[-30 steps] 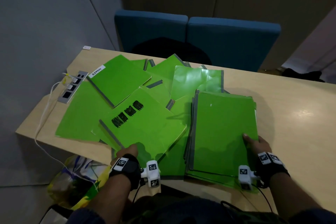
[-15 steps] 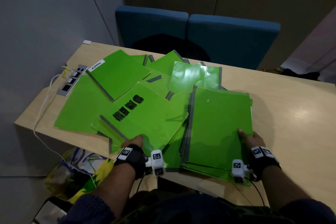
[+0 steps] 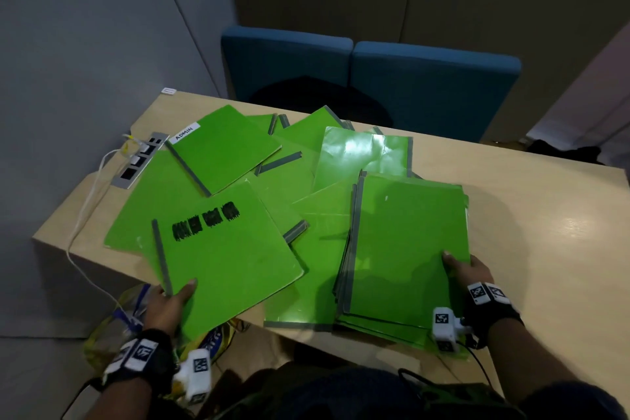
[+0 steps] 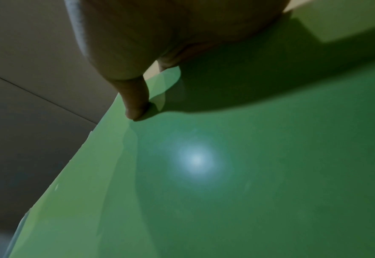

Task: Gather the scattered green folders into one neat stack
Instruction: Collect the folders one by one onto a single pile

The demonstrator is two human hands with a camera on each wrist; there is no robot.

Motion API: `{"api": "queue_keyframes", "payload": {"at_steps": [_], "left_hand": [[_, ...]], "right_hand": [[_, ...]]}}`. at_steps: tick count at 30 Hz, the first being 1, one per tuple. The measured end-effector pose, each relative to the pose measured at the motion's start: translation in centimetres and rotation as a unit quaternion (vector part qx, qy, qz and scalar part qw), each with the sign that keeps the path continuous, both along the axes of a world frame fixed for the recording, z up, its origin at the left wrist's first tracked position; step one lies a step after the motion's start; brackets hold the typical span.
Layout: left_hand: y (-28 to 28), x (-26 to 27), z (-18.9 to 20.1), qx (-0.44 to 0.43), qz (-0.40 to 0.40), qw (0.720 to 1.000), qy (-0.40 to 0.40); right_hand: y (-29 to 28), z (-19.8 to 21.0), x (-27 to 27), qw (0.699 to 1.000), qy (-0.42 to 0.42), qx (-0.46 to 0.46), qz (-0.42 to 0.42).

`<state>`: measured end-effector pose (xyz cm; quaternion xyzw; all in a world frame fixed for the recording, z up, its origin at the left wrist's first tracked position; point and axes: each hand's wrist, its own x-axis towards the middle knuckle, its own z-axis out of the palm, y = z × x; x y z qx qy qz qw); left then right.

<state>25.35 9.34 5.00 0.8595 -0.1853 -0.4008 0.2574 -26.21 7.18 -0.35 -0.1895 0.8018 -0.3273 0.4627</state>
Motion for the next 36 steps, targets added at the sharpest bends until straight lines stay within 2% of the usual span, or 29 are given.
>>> {"api": "queue_keyframes", "payload": {"at_steps": [5,7,10,12,14,16,19,21,23,25,28,30,31,32,34,36], "left_hand": [[0.7,3.3,1.5,-0.035,0.045,0.998,-0.008],[0.8,3.5,1.1,0.010,0.047,0.999,0.003],[0.9,5.1,-4.6,0.051,0.056,0.995,0.071],[0.9,2.4,-3.7,0.037,0.079,0.984,0.155],[0.9,-2.2,-0.2,0.030,0.106,0.968,0.226],[0.3,-4.6,-0.1,0.010,0.132,0.943,0.304],[-0.6,-7.0,1.2,-0.004,0.128,0.931,0.342],[-1.2,-8.2,1.6,-0.001,0.136,0.935,0.327],[-1.9,-8.6,0.7,0.023,0.124,0.934,0.335],[-2.5,-8.7,-0.5,0.043,0.144,0.932,0.330],[-3.3,-8.6,-1.6,0.073,0.124,0.951,0.274],[-4.3,-6.4,-6.0,0.068,0.090,0.968,0.226],[-5.0,-4.1,-11.1,0.089,0.084,0.974,0.192],[-5.6,-2.2,-14.5,0.108,0.074,0.978,0.163],[-6.1,-1.4,-14.0,0.148,0.052,0.976,0.148],[-5.6,-4.4,-6.9,0.137,0.049,0.975,0.167]], "right_hand": [[0.1,0.3,0.2,1.000,-0.013,0.000,-0.007],[0.3,0.1,0.1,1.000,-0.014,0.000,-0.002],[0.3,0.0,0.2,1.000,0.002,0.002,0.001],[0.3,0.0,0.3,1.000,0.012,0.008,0.002],[0.4,0.0,0.3,1.000,0.010,0.011,0.004],[0.4,0.0,0.3,1.000,0.010,0.017,0.005],[0.4,-0.2,0.1,1.000,0.006,0.025,-0.001],[0.4,-0.3,0.0,1.000,0.005,0.026,0.002],[0.4,-0.6,-0.1,1.000,0.008,0.027,0.005],[0.3,-0.8,-0.3,1.000,0.011,0.028,0.006],[0.4,-0.2,0.0,0.999,0.012,0.027,0.014],[0.4,0.1,0.1,1.000,0.008,0.019,0.017],[0.4,0.1,0.1,1.000,0.008,0.016,0.019],[0.4,0.3,0.2,1.000,0.010,0.014,0.020],[0.4,0.4,0.3,1.000,0.015,0.011,0.020],[0.4,0.4,0.3,1.000,0.016,0.008,0.015]]}}
